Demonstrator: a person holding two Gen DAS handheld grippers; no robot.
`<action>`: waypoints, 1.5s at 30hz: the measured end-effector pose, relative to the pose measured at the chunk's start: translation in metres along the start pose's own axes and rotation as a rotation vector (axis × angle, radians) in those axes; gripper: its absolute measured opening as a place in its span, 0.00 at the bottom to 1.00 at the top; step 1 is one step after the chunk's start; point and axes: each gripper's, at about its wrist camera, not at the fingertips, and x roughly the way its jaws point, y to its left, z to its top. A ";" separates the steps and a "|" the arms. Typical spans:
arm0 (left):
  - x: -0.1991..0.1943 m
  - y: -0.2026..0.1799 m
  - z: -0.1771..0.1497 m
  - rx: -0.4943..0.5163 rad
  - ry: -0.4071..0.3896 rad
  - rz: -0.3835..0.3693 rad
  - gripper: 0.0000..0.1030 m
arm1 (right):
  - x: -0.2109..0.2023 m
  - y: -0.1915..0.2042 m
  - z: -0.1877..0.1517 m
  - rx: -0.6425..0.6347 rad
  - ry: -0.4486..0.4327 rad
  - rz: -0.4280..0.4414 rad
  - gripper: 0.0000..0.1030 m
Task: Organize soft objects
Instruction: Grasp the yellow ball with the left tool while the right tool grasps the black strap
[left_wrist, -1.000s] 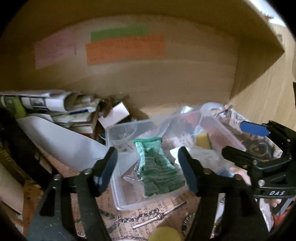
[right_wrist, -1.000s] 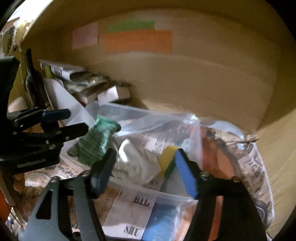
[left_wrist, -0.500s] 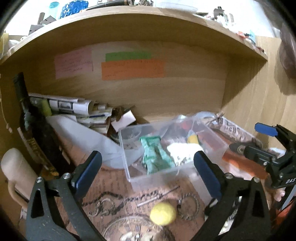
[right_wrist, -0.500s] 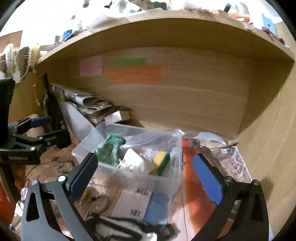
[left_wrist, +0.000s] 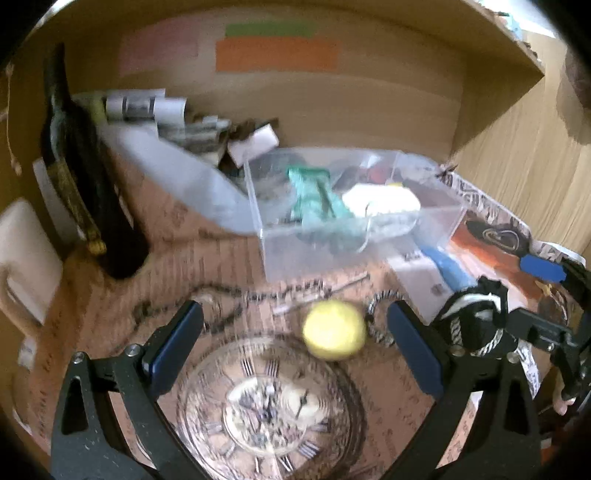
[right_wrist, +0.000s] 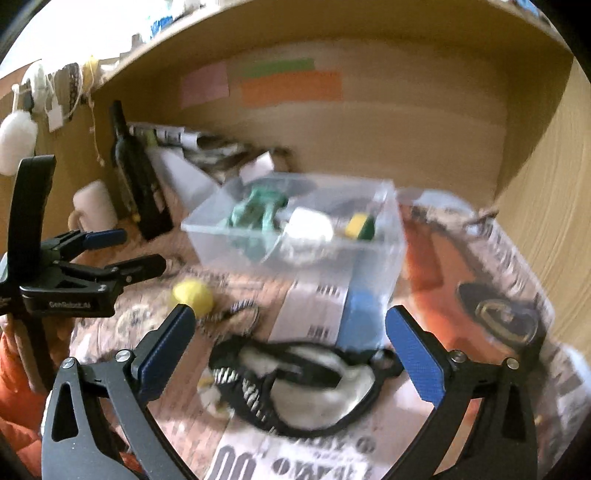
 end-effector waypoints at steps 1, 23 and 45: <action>0.002 0.001 -0.003 -0.008 0.010 -0.003 0.98 | 0.001 0.001 -0.002 0.005 0.011 0.007 1.00; 0.043 -0.009 -0.014 -0.041 0.116 -0.105 0.46 | 0.023 -0.024 -0.027 0.097 0.127 0.054 0.31; 0.005 -0.003 0.028 -0.019 -0.072 -0.099 0.41 | -0.020 -0.053 0.031 0.091 -0.132 -0.073 0.13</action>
